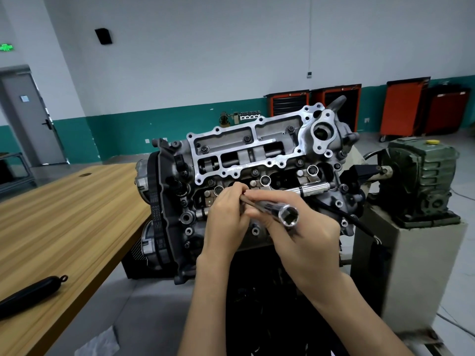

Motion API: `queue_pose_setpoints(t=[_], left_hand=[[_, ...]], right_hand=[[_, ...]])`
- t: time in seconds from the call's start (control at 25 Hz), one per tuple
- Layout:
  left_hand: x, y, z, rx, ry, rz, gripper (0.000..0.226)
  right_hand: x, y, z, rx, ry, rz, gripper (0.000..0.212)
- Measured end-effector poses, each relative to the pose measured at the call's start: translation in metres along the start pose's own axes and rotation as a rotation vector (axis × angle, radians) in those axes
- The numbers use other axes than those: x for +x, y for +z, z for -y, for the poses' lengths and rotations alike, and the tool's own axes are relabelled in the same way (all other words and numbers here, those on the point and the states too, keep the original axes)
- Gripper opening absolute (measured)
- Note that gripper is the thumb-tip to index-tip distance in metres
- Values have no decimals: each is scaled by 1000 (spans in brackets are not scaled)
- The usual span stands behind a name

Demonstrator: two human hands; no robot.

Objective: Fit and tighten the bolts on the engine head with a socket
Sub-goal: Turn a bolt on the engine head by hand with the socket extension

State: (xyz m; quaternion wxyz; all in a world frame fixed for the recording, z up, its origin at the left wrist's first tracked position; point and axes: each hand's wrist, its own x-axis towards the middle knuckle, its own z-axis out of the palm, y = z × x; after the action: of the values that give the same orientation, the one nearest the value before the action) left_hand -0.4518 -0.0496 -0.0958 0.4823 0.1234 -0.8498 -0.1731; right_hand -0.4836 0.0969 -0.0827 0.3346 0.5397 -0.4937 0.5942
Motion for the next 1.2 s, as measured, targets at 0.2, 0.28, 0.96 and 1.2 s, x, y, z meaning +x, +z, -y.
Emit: queue_pose_setpoints(t=[0.2, 0.28, 0.96, 1.2], left_hand=[[-4, 9, -3, 130, 66, -115, 17], [-4, 5, -3, 62, 13, -87, 10], [8, 8, -10, -54, -198, -37, 19], [8, 5, -21, -159, -169, -90, 24]], right_hand=[[-9, -2, 0, 126, 27, 143, 31], [-7, -4, 0, 126, -4, 182, 35], [-6, -2, 9, 121, -15, 162, 32], [-3, -3, 9, 133, 12, 157, 28]])
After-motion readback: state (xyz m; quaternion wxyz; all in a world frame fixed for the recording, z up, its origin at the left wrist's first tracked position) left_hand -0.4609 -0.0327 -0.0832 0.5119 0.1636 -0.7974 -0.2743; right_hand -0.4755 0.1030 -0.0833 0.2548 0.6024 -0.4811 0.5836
